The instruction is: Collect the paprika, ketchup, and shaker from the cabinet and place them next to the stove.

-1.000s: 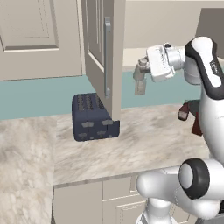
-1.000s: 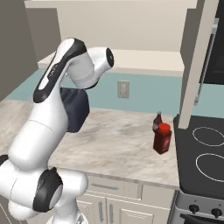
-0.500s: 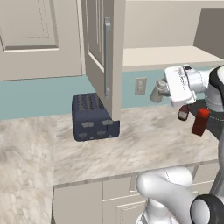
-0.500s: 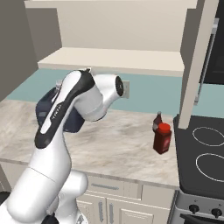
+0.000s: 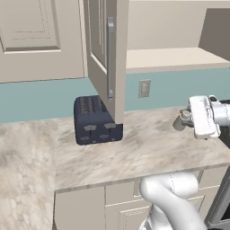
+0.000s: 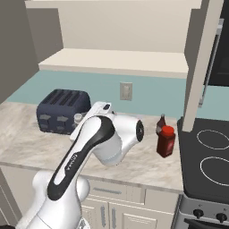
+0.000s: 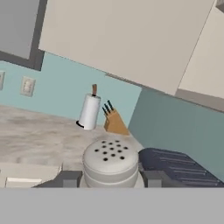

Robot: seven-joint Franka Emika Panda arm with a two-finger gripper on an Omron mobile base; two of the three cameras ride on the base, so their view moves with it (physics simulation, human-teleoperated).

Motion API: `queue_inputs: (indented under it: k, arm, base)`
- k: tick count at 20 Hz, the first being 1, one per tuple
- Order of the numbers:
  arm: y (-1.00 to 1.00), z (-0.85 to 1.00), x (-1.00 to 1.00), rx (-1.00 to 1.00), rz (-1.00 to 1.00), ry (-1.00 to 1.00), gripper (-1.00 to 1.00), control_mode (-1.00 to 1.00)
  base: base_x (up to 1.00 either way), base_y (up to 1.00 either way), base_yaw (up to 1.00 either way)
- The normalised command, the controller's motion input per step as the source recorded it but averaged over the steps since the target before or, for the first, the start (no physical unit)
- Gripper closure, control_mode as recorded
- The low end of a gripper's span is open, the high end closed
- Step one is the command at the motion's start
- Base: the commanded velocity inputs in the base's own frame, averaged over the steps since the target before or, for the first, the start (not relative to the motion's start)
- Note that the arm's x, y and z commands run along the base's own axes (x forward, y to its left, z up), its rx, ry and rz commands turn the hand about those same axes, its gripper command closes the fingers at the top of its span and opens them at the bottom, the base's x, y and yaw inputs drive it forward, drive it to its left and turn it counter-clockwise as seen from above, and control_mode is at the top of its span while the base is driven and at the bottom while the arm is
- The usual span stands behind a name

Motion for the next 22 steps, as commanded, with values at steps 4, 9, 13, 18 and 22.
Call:
queue_inputs:
  k: [4, 9, 13, 18, 22]
  arm:
    - [-0.75, -0.52, -0.02, 0.00, -0.04, 0.01, 1.00, -1.00]
    - [-0.82, -0.44, 0.00, -0.02, -0.04, 0.02, 1.00, -1.00]
    - [-0.87, -0.45, 0.00, -0.02, -0.06, 0.01, 1.00, -1.00]
    - [-0.88, -0.46, 0.06, -0.02, -0.08, 0.02, 1.00, -1.00]
    - [-0.87, -0.43, 0.09, -0.02, -0.09, 0.01, 1.00, -1.00]
  base:
    - [0.00, 0.00, 0.00]
    - [0.00, 0.00, 0.00]
    - [0.00, 0.00, 0.00]
    - [0.00, 0.00, 0.00]
    - [0.00, 0.00, 0.00]
